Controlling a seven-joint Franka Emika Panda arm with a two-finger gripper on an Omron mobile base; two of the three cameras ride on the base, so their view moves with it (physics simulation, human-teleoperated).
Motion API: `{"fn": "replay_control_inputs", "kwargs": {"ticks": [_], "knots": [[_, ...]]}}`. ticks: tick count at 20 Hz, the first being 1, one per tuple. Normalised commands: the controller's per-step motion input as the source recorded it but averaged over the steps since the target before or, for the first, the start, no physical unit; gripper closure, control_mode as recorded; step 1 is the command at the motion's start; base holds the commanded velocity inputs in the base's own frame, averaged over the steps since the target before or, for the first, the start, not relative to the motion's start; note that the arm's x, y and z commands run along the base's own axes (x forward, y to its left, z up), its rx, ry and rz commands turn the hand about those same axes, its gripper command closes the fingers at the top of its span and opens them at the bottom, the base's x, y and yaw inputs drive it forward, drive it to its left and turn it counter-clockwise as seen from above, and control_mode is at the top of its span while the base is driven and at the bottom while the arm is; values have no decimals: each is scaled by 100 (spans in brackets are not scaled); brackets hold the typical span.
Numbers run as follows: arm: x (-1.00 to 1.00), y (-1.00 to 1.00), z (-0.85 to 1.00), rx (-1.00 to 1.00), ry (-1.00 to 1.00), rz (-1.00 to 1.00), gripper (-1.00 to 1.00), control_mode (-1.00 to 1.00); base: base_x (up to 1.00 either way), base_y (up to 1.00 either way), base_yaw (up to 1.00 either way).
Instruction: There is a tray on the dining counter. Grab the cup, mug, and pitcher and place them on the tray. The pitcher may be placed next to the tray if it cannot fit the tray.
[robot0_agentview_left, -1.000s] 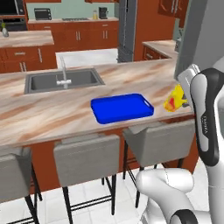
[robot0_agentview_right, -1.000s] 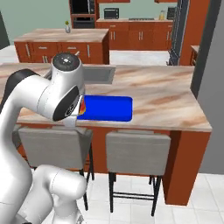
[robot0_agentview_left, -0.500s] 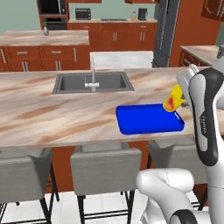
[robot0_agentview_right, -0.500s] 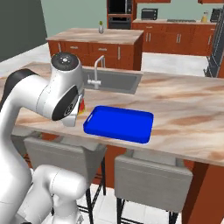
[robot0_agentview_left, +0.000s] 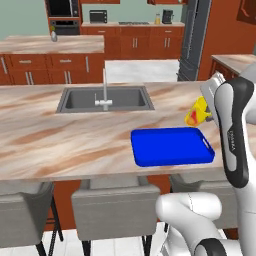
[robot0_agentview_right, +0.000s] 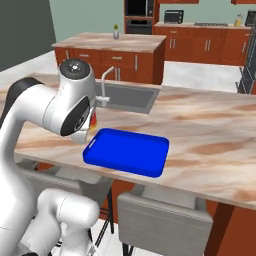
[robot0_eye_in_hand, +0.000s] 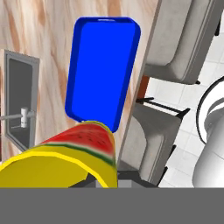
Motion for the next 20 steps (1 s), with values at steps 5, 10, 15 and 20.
{"fn": "replay_control_inputs", "kwargs": {"ticks": [5, 10, 15, 20], "knots": [[0, 0, 0, 0, 0, 0, 100, 100, 53, -6, -10], [0, 0, 0, 0, 0, 0, 100, 100, 48, 0, -27], [0, 0, 0, 0, 0, 0, 100, 100, 50, 0, -26], [0, 0, 0, 0, 0, 0, 100, 100, 53, 0, -9]]}}
